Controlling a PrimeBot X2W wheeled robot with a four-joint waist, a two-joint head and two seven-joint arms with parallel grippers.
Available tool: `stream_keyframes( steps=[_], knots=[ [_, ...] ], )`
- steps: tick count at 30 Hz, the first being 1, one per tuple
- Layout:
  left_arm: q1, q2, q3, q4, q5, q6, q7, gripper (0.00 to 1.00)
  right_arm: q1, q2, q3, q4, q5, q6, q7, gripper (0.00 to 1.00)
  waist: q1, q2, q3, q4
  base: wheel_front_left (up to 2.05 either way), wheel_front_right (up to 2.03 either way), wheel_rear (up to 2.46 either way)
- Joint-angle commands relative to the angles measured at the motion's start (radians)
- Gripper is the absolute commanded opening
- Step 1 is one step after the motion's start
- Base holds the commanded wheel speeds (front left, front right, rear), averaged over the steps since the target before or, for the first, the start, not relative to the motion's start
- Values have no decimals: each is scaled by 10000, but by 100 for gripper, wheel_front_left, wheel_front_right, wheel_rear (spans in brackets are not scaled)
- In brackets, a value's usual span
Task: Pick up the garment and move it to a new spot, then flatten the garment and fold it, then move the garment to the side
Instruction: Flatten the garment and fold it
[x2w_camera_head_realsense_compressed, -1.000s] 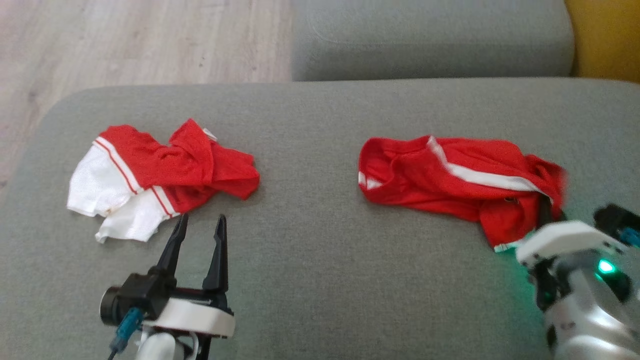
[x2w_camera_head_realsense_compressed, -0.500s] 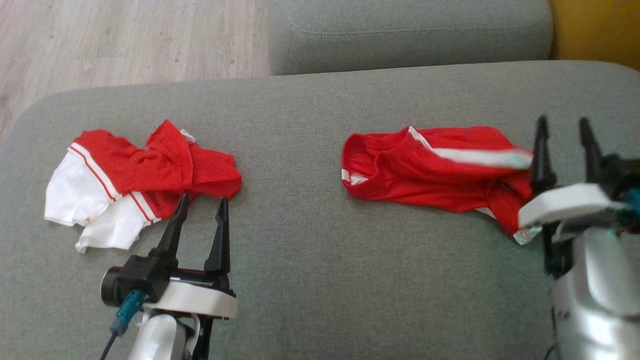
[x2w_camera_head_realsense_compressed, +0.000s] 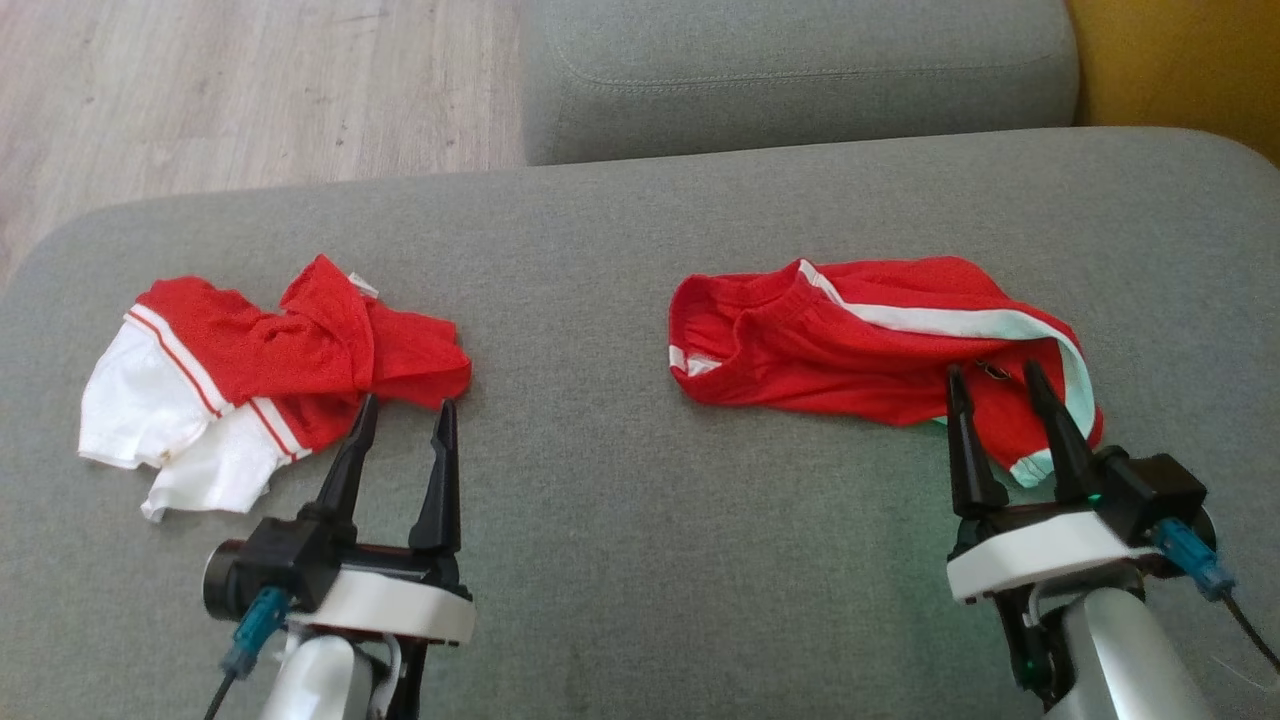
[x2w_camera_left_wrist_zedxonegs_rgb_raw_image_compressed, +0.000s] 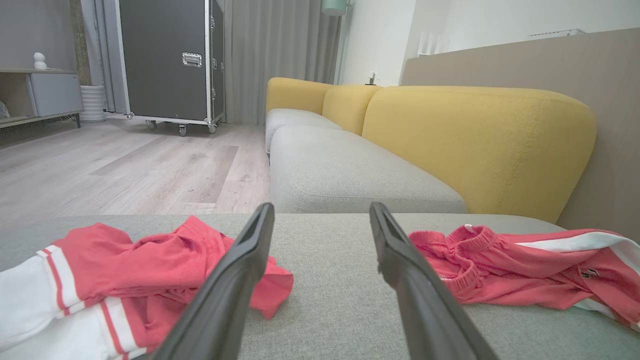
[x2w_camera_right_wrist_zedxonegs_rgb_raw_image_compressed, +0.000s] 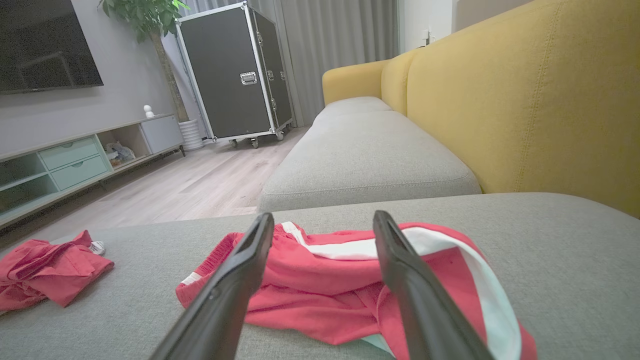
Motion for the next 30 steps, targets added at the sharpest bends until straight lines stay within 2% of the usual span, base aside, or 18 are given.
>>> stream_keyframes(
  steps=[1, 12, 16, 21, 30],
  knots=[
    [-267, 12, 257, -360, -43, -45, -95, 100, -279, -4, 278, -418, 75, 35, -108, 100, 0, 0, 4, 12, 0, 0, 0],
    [-425, 11, 3, -405, -151, -38, -95, 100, -897, -4, 385, 64, -647, 35, -108, 100, 0, 0, 316, 461, 0, 0, 0],
    [-510, 11, -116, -399, -213, -16, -95, 100, -1726, -3, 239, 1024, -1181, 35, 189, 100, 0, 0, 566, 733, 0, 0, 0],
    [-664, 11, -299, -317, -297, 2, -95, 100, -2965, -3, -594, 2508, -1807, 35, 757, 100, 0, 0, 834, 1124, 0, 0, 0],
    [-859, 11, -561, -218, -421, 71, -95, 100, -4634, -33, -1116, 5192, -1875, 35, 1254, 100, 0, 0, 1088, 1782, 0, 0, 0]
  ],
)
